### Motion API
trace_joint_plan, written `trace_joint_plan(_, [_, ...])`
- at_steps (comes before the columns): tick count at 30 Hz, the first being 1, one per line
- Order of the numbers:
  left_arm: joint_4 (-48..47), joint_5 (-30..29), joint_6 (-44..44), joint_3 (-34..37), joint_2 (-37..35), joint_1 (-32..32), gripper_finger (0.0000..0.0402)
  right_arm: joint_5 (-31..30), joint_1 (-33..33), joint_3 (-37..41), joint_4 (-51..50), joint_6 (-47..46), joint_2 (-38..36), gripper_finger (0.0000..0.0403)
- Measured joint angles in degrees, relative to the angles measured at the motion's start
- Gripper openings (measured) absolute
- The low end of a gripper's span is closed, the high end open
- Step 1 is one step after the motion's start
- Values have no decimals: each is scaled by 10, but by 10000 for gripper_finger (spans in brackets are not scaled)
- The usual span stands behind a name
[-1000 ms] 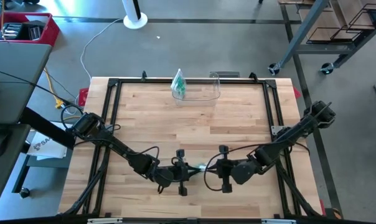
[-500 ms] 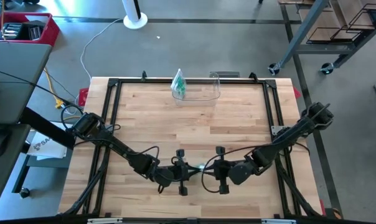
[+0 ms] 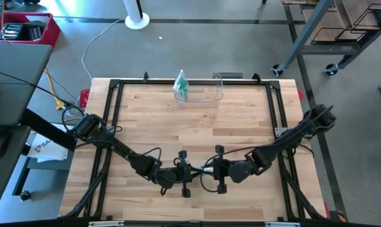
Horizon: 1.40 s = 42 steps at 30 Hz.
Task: Roll bandage
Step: Close up the transparent zip bag
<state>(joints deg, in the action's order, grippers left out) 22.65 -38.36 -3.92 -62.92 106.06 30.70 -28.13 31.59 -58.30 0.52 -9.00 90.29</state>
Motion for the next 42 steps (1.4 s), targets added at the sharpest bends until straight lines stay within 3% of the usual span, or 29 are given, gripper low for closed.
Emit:
trace_joint_plan(7, [-3,1,-1,0,0,0,1,-2,6,0,-32,0,-57,162])
trace_joint_plan(12, [-4,1,-1,0,0,0,1,14,22,0,-113,-32,-74,182])
trace_joint_plan(17, [-4,1,-3,0,0,0,1,13,34,0,-129,-51,-46,144])
trace_joint_plan(27, [-7,2,-4,0,0,0,1,-17,38,0,-88,-25,-7,17])
trace_joint_plan(32, [-4,2,-5,0,0,0,3,-33,47,0,-88,-29,-7,6])
trace_joint_plan(35, [-2,3,-10,0,0,0,28,-34,48,0,-88,-31,-7,2])
trace_joint_plan(42, [16,2,17,0,0,-2,130,-33,49,0,-87,-36,-7,1])
